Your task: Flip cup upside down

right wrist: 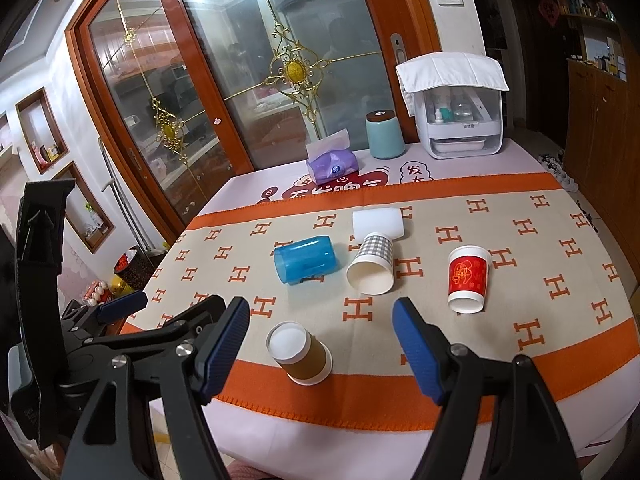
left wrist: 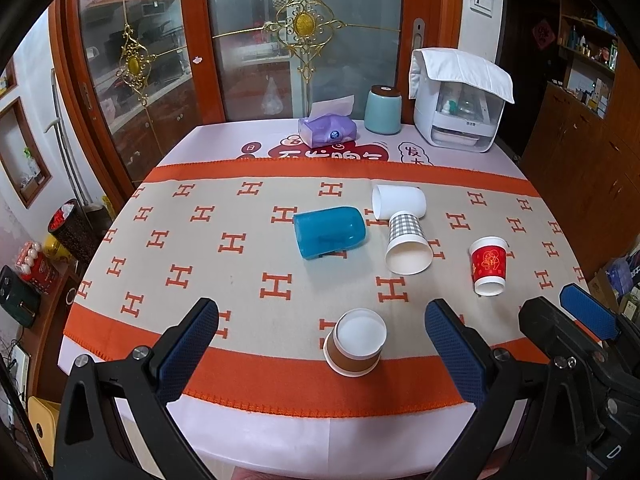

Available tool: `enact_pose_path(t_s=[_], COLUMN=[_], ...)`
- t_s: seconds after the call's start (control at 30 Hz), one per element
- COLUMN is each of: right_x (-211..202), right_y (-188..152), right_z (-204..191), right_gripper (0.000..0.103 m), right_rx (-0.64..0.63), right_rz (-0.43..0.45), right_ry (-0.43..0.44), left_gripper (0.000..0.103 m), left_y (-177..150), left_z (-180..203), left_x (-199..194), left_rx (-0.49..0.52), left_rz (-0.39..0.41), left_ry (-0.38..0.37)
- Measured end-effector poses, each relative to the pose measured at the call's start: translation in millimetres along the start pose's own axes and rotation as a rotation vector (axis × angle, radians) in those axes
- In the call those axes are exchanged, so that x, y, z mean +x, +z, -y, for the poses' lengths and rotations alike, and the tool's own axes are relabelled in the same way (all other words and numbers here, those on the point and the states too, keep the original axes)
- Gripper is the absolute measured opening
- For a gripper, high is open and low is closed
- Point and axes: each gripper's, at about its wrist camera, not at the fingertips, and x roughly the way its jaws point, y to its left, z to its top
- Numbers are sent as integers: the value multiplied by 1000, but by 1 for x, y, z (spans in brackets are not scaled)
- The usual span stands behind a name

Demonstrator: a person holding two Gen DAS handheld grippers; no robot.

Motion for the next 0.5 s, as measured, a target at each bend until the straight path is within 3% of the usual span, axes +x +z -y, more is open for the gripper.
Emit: enact_pose_path(t_s=[0.5], right_x=[1], right_y=[-1], right_z=[-1], right_gripper=[74], right_rx=[4], right_rz=[-5], right_ry=[0], left_gripper=[102], left_y=[-1], left_z=[0], left_x=[5], left_rx=[0], left_rz=[-15], left_ry=[-6])
